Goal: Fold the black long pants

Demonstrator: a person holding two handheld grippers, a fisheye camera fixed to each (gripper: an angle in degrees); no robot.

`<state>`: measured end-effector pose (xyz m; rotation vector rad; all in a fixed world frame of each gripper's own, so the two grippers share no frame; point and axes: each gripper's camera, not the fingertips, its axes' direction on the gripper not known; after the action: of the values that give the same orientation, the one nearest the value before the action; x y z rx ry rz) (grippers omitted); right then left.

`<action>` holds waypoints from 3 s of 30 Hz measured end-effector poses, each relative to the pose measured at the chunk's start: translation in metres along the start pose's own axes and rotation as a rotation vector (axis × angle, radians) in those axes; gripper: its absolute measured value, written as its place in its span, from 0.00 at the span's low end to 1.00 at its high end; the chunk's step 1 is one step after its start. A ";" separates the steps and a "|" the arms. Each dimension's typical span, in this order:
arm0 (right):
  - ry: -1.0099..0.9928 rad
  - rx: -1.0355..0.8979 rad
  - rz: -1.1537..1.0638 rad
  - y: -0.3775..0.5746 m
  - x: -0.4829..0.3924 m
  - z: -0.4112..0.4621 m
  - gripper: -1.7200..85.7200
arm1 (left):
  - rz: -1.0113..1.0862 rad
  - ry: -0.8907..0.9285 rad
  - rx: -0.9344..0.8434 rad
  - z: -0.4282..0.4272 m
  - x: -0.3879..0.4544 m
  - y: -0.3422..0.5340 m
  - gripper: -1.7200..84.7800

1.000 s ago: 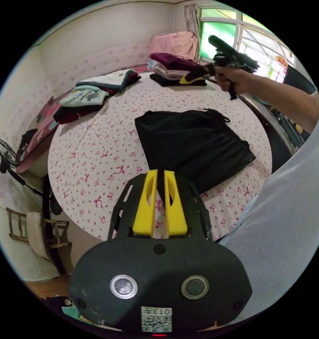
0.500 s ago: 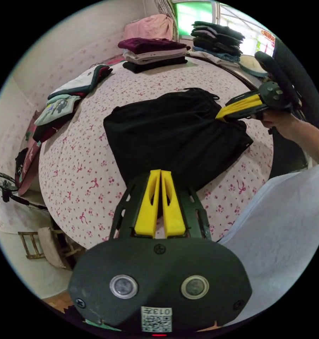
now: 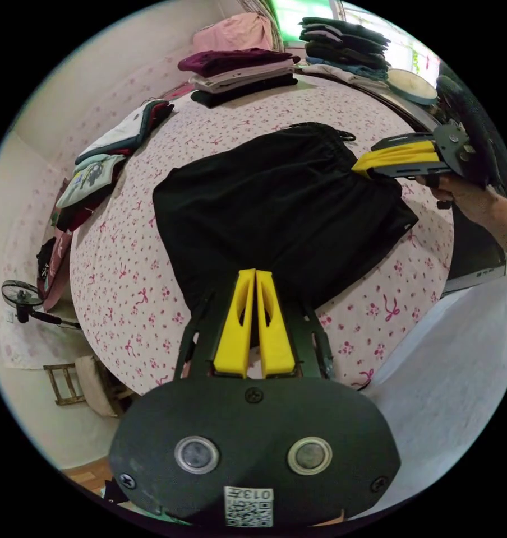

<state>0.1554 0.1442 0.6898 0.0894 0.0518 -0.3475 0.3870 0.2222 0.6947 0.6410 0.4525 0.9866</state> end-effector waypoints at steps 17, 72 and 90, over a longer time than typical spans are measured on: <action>-0.280 0.099 0.432 0.055 0.114 -0.005 0.14 | -0.578 0.381 0.076 0.026 -0.183 0.015 0.16; 0.145 0.327 0.260 -0.057 0.293 -0.161 0.05 | -0.176 0.440 0.574 -0.111 -0.239 -0.382 0.09; 0.111 0.098 0.349 -0.227 0.601 -0.090 0.11 | -0.251 0.328 0.409 -0.075 -0.256 -0.741 0.11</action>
<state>0.6386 -0.2626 0.5425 0.2116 0.1269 0.0037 0.6751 -0.2718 0.1534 0.7671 1.0184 0.7639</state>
